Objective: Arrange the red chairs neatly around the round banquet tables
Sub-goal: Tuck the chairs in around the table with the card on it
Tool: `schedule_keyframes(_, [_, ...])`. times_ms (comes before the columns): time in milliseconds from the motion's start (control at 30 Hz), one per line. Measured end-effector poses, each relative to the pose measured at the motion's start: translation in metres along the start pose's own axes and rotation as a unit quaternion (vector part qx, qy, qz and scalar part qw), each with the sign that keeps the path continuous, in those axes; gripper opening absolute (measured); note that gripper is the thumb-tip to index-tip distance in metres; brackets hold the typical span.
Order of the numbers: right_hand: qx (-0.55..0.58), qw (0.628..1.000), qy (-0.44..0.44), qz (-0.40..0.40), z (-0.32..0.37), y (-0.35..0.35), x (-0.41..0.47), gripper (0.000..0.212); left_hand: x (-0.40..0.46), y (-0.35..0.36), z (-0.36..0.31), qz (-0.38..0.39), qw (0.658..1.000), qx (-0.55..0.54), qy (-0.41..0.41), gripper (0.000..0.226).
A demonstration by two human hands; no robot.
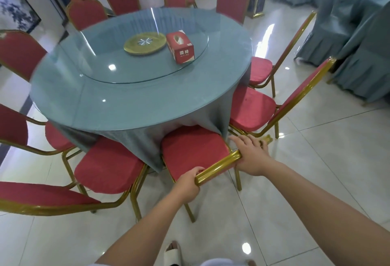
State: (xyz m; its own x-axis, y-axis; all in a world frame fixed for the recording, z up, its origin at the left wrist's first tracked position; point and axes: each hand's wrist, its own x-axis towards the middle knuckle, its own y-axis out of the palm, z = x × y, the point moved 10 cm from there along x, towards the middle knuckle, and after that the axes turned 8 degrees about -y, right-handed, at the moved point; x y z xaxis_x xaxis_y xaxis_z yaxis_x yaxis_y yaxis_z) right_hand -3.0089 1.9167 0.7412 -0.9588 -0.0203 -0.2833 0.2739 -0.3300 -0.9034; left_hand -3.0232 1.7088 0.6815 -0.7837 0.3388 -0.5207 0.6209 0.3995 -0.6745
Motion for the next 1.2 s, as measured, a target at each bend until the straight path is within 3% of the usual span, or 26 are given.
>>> schedule_keyframes(200, [0.067,0.996,-0.062,-0.006,-0.013,0.011,-0.067,0.101,-0.011,-0.001,-0.012,0.029,0.997,-0.065,-0.044,0.061])
schedule_keyframes(300, [0.167,0.986,-0.015,-0.02,-0.056,0.017,-0.112,0.074,-0.02,0.001,-0.041,-0.001,0.999,-0.029,-0.02,0.073])
schedule_keyframes(400, [0.275,0.954,0.061,-0.1,-0.119,0.008,-0.155,0.042,-0.024,0.004,-0.087,-0.059,0.997,0.052,0.025,0.08])
schedule_keyframes(500, [0.311,0.933,0.1,-0.152,-0.162,-0.008,-0.185,0.032,-0.026,0.01,-0.147,-0.113,0.986,0.104,0.064,0.079])
schedule_keyframes(700, [0.342,0.905,0.13,-0.217,-0.222,-0.05,-0.209,0.038,-0.005,0.046,-0.271,-0.087,0.976,0.091,0.178,0.081])
schedule_keyframes(900, [0.335,0.9,0.154,-0.233,-0.295,-0.087,-0.194,0.047,0.072,0.083,-0.34,0.007,0.99,-0.014,0.143,0.094])
schedule_keyframes(1200, [0.284,0.932,0.145,-0.173,-0.426,-0.185,-0.085,0.058,0.229,0.085,-0.463,0.017,0.992,-0.048,0.119,0.103])
